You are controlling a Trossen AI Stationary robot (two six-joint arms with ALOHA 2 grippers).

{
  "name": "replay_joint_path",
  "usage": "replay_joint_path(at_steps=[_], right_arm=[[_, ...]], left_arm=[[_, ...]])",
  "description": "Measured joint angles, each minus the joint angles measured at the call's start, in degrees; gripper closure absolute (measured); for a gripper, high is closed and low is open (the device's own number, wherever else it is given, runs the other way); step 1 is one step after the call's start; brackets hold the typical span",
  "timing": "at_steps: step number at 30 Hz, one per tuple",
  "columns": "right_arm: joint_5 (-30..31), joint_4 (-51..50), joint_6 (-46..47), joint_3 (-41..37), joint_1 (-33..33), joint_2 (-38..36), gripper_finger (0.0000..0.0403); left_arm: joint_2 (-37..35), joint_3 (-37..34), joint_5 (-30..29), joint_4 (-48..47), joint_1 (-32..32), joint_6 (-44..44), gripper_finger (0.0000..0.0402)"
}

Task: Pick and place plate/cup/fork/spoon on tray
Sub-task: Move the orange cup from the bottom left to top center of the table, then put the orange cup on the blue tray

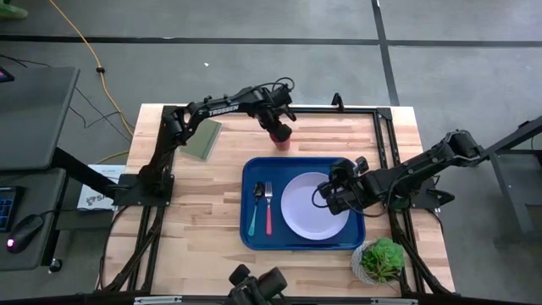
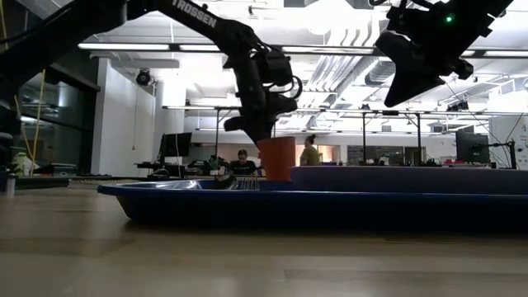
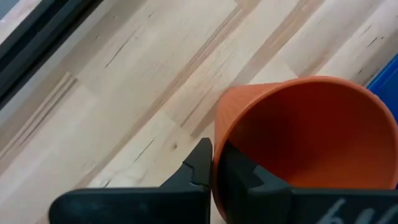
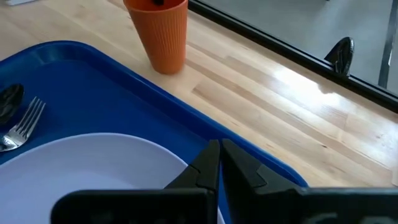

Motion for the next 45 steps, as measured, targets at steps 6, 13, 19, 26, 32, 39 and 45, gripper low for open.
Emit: replay_joint_path(at_steps=[6, 13, 19, 26, 32, 39, 45], right_arm=[[0.07, 0.23, 0.0, 0.0, 0.0, 0.0, 0.0396], [-0.12, 0.71, 0.02, 0.0, 0.0, 0.0, 0.0396], [-0.04, 0.71, -0.02, 0.0, 0.0, 0.0, 0.0396], [0.05, 0.71, -0.02, 0.0, 0.0, 0.0, 0.0396], [0.03, 0.84, -0.03, -0.02, 0.0, 0.0, 0.0396], [0.31, 3.83, -0.42, -0.04, -0.3, 0.0, 0.0396], [1.95, 16.63, -10.9, -0.07, -2.33, 0.0, 0.0396]], left_arm=[[-0.17, -0.02, -0.1, 0.24, -0.52, 1.23, 0.0401], [-0.15, 0.42, -0.43, 0.16, -0.85, 1.93, 0.0377], [-0.15, 0.46, -0.42, 0.17, -0.85, 2.44, 0.0324], [-1.15, 0.46, -0.34, 0.2, -0.83, 2.9, 0.0259], [-5.65, 0.57, -1.34, 0.47, -0.67, 1.54, 0.0224], [-14.63, 0.49, -3.07, 0.07, -1.17, 6.42, 0.0216], [-28.3, -5.69, -11.33, 8.03, -7.38, 11.33, 0.0215]])
